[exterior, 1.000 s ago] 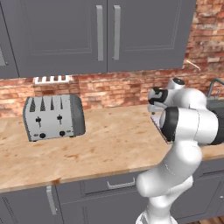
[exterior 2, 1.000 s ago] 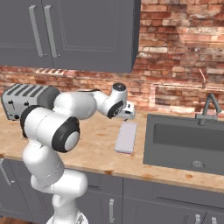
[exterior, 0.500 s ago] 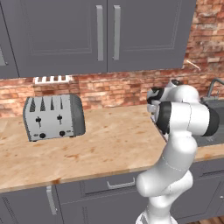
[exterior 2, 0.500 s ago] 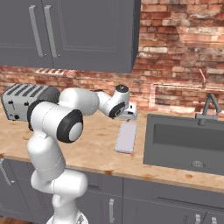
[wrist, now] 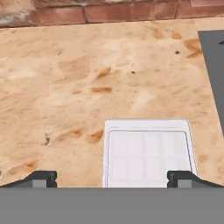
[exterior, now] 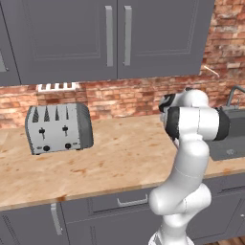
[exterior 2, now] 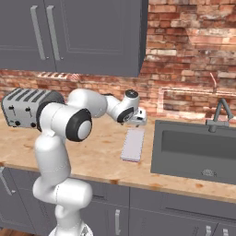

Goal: The ice cube tray has been filled with water. Take the tray and place it in the freezer to make ice. Close the freezer door after placing the tray.

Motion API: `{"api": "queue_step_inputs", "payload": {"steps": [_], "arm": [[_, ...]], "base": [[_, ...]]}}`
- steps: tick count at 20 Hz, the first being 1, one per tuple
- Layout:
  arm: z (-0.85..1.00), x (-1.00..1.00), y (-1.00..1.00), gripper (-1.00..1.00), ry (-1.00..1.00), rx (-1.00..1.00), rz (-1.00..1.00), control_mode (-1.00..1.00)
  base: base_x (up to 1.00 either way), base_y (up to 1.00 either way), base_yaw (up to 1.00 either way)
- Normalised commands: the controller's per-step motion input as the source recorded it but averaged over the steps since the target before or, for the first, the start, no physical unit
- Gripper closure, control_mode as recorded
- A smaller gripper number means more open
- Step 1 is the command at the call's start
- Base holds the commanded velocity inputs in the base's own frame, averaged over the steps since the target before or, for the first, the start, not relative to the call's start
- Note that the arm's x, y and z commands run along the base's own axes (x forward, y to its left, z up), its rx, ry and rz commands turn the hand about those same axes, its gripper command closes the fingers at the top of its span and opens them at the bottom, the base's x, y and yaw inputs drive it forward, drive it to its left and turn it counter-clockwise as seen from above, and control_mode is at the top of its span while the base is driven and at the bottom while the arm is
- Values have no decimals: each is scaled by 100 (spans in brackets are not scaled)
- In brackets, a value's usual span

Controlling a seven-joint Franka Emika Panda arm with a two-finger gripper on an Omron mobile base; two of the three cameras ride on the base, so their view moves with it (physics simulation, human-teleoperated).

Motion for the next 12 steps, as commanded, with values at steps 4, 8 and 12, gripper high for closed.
{"api": "queue_step_inputs", "payload": {"steps": [4,8,12], "arm": [[-15,29,-1,-100,0,0,0,-100],[-22,22,0,-100,0,0,0,-100],[-25,29,-3,-100,0,0,0,-100]], "base": [[0,0,0],[0,0,0],[0,0,0]]}}
